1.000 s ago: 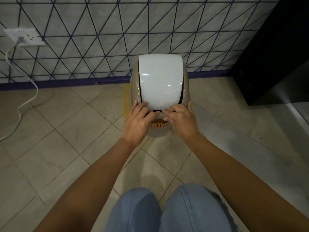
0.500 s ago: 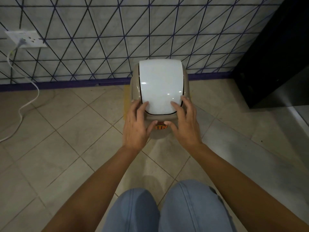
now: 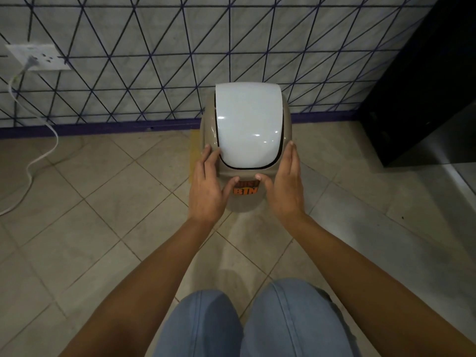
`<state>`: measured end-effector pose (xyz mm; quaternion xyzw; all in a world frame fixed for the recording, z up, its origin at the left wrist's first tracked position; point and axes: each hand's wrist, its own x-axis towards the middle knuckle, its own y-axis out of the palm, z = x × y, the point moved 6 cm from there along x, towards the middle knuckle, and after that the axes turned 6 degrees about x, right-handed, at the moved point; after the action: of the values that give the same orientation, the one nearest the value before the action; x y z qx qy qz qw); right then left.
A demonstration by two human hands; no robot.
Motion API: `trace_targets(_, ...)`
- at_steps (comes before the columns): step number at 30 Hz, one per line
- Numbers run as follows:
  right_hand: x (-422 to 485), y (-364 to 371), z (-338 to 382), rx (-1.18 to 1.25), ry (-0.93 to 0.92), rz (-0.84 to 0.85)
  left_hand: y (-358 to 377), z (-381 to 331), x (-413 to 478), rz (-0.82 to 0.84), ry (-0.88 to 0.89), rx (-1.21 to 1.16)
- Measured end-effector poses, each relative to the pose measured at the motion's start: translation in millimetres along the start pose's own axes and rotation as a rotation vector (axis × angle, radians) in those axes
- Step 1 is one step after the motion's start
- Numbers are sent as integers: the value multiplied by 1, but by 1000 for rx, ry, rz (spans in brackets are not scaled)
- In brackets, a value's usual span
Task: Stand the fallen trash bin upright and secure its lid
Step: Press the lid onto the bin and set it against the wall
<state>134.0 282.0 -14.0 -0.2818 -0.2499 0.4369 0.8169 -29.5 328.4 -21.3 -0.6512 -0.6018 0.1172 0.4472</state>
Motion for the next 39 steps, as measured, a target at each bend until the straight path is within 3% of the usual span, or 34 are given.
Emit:
trace_targets(10, 15, 3, -2, 78, -17, 27, 2, 9, 18, 4, -32, -51)
trace_targets(21, 35, 8, -7, 289, 114, 111, 9, 25, 35, 8, -230, -249)
trace_targets(39, 76, 17, -7, 310, 112, 91, 16, 35, 74, 92, -261, -203)
